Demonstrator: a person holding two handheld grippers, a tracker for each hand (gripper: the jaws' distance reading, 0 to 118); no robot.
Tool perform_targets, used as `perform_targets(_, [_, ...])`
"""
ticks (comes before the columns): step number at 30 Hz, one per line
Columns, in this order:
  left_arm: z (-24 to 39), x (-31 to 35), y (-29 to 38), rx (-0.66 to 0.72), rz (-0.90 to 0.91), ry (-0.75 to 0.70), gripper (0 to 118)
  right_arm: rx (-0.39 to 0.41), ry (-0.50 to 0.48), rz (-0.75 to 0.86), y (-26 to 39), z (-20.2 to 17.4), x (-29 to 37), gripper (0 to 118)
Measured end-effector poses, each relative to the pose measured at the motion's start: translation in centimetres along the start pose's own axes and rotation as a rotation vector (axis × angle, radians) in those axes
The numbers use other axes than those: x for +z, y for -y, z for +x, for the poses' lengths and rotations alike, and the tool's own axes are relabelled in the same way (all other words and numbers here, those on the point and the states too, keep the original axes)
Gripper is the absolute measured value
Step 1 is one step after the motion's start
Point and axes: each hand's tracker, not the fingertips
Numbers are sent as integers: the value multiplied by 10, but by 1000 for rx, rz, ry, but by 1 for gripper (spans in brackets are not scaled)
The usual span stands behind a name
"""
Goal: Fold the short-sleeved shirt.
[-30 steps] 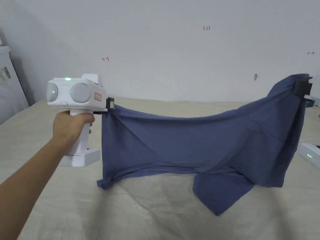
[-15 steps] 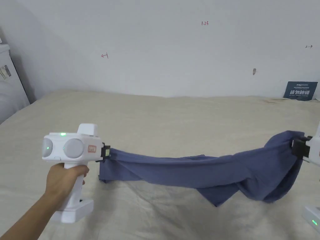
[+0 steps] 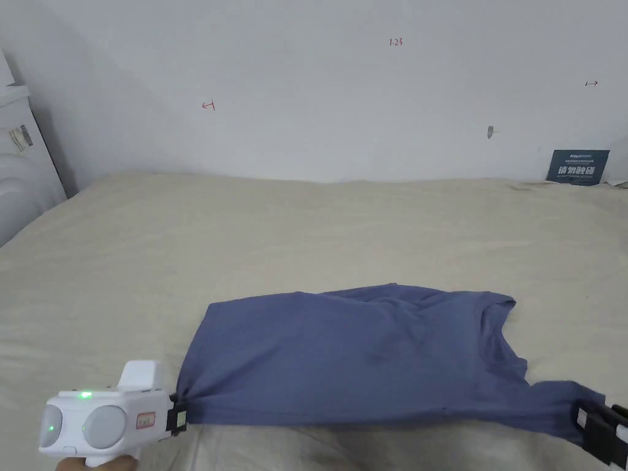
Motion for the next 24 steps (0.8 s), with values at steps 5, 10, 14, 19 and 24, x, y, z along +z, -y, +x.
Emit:
perform_targets(5, [-5,11,40,30,-32,10,3,-12,3,-47,39,6,22,4])
perform_targets(10, [-5,18,67,23,-64,0,3,-23,7,-121,70,20,26,4])
perform_targets(14, [-6,29,82,11,-77,3,3,-46,21,-151,88,21,38,4])
perform_targets(19, [-6,20,89,28,-101,-4,3,-53,40,-194,105,24,24,4])
perform_targets(24, [3,5,96,-5,-140,-34,3,-80,93,-258,125,31,-6,4])
